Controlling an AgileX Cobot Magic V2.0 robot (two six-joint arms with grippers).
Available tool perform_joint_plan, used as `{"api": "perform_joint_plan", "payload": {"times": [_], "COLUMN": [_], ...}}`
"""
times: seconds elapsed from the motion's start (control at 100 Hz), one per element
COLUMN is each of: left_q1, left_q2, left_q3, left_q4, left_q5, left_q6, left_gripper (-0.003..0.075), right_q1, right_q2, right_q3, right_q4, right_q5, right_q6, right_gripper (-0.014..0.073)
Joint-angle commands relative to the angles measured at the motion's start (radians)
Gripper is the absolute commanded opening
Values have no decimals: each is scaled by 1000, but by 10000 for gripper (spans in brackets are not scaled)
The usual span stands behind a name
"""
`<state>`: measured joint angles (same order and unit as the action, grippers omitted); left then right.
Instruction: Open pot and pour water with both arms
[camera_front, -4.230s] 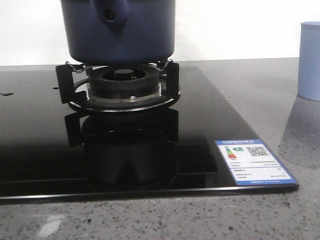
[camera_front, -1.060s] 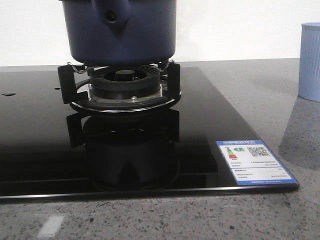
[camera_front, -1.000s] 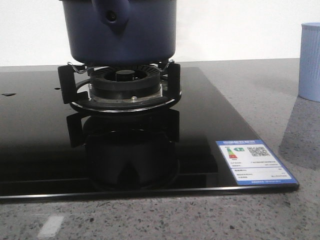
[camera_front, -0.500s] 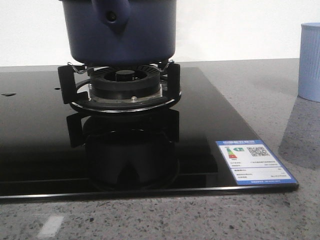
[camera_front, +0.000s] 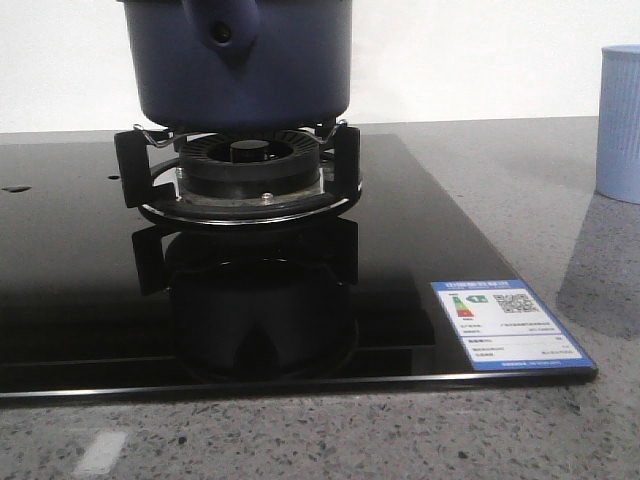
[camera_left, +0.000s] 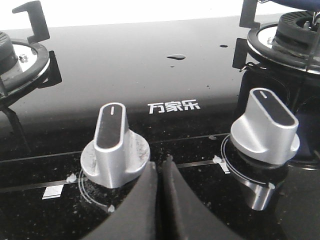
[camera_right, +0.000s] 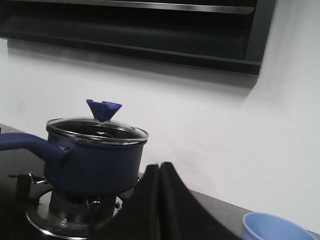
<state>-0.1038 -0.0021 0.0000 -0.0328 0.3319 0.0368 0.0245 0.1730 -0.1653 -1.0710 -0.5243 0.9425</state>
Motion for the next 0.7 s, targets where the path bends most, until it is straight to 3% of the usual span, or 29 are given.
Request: {"api": "perform_joint_plan", "payload": {"times": [0.0,0.28,0.52,0.61,0.69], "left_q1": [4,4,4,4,4], "left_q2": [-28,-28,-28,-28,-28], "left_q3": [39,39,39,39,39], "left_q4": [-17,-17,-17,-17,-17], "left_q5": [-46,-46,-46,-46,-46], "left_q6": [-10,-10,-10,-10,-10], "left_gripper": [-19,-19,-19,-19,-19], "right_q1": [-1,-1,-1,-1,-1], "right_q2": [11,11,11,11,11], "right_q3": [-26,-24,15,47,83], "right_q4": [22,22,40,237,595], "right_q5": [-25,-21,155,213,234], "right_q6": [5,5,-13,-257,-644], "right_gripper": [-66,-66,-66,-66,-66]}}
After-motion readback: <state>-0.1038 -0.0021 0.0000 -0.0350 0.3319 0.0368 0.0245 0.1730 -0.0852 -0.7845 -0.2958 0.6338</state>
